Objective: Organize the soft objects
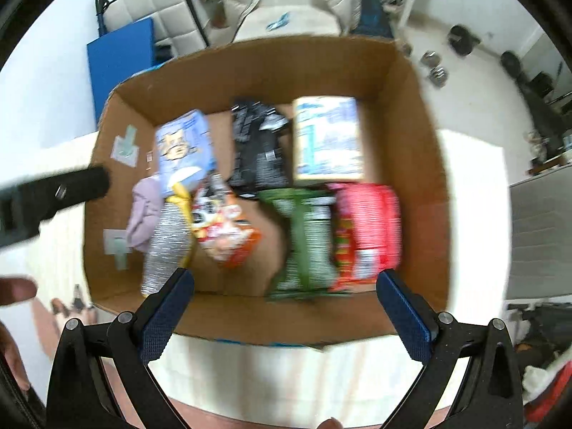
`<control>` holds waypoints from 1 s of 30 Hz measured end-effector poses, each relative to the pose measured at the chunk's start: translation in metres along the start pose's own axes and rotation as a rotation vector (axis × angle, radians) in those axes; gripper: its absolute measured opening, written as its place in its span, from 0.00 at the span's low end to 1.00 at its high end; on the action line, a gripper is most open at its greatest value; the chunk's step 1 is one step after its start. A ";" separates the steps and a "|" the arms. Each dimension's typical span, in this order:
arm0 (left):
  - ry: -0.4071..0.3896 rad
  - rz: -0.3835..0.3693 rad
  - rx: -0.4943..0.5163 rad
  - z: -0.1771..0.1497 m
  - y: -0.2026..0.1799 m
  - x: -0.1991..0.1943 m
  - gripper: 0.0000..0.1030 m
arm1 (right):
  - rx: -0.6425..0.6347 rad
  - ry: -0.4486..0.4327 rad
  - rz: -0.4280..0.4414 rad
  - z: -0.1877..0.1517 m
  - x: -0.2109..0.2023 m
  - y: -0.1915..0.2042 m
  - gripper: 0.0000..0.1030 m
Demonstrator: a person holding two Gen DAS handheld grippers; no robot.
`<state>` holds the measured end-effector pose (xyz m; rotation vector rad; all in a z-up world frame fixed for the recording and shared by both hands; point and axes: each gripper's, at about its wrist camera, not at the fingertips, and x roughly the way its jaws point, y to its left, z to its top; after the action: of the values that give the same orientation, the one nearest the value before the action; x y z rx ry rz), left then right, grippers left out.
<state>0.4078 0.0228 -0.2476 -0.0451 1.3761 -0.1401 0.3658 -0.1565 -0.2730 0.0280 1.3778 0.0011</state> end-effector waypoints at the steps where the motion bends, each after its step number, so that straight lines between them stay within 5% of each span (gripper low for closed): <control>1: -0.010 0.002 -0.003 -0.005 -0.002 -0.001 0.99 | 0.004 -0.006 -0.026 -0.003 -0.005 -0.008 1.00; 9: -0.107 0.063 -0.049 -0.054 -0.017 -0.025 0.99 | 0.007 -0.050 -0.073 -0.024 -0.042 -0.041 1.00; 21: -0.196 0.099 -0.064 -0.088 -0.035 -0.069 0.99 | 0.017 -0.158 -0.059 -0.044 -0.089 -0.047 1.00; 30: -0.312 0.125 -0.052 -0.145 -0.056 -0.142 0.99 | -0.008 -0.298 -0.037 -0.106 -0.171 -0.048 1.00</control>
<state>0.2354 -0.0072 -0.1307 -0.0233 1.0674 0.0082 0.2284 -0.2049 -0.1261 -0.0042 1.0800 -0.0281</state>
